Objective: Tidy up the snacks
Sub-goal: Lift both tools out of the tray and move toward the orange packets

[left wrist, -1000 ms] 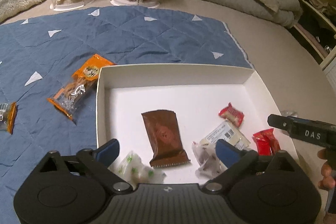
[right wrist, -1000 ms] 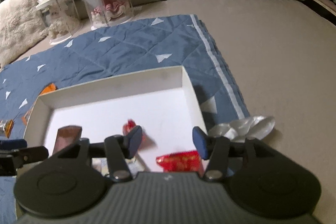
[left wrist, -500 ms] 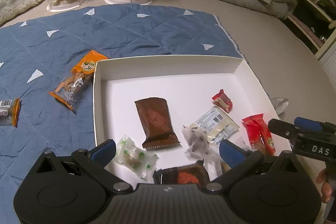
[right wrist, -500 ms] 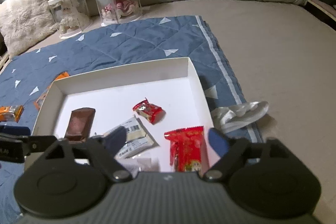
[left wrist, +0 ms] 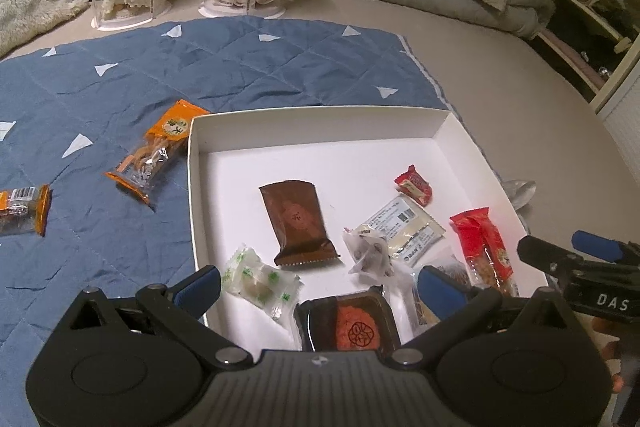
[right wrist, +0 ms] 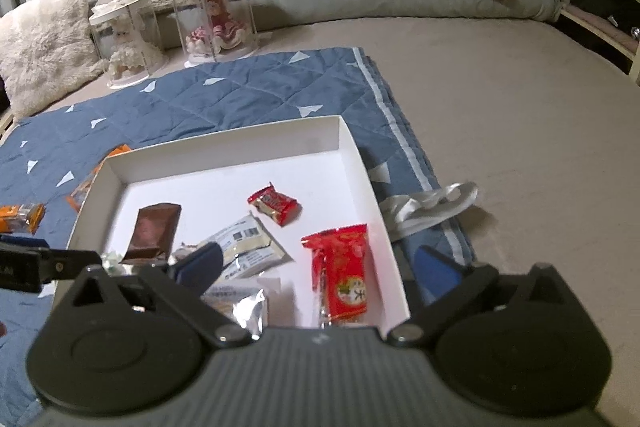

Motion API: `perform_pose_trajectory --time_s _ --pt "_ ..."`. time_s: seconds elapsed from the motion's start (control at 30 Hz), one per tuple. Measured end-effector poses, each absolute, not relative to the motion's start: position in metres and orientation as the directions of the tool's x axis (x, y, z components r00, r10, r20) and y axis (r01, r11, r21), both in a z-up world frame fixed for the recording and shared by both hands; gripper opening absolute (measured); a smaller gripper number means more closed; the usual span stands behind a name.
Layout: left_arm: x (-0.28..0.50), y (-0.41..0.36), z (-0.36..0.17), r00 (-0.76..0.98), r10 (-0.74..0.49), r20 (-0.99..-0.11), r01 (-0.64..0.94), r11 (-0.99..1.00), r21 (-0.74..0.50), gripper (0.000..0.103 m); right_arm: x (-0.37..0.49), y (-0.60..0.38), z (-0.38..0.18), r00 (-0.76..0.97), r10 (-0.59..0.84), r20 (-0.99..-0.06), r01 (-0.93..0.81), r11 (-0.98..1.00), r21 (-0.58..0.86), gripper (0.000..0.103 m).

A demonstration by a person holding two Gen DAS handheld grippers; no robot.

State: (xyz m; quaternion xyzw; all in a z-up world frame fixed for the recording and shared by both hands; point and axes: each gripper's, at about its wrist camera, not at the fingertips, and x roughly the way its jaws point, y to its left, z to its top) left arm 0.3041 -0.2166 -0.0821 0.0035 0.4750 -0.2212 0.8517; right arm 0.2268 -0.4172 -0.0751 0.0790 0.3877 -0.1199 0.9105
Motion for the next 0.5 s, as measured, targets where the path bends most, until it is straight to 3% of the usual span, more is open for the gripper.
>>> perform_pose_trajectory --time_s 0.5 --pt "0.304 -0.155 -0.078 0.479 -0.370 -0.796 0.343 0.914 -0.218 0.103 0.236 -0.381 -0.078 0.687 -0.131 -0.714 0.252 0.966 0.065 0.103"
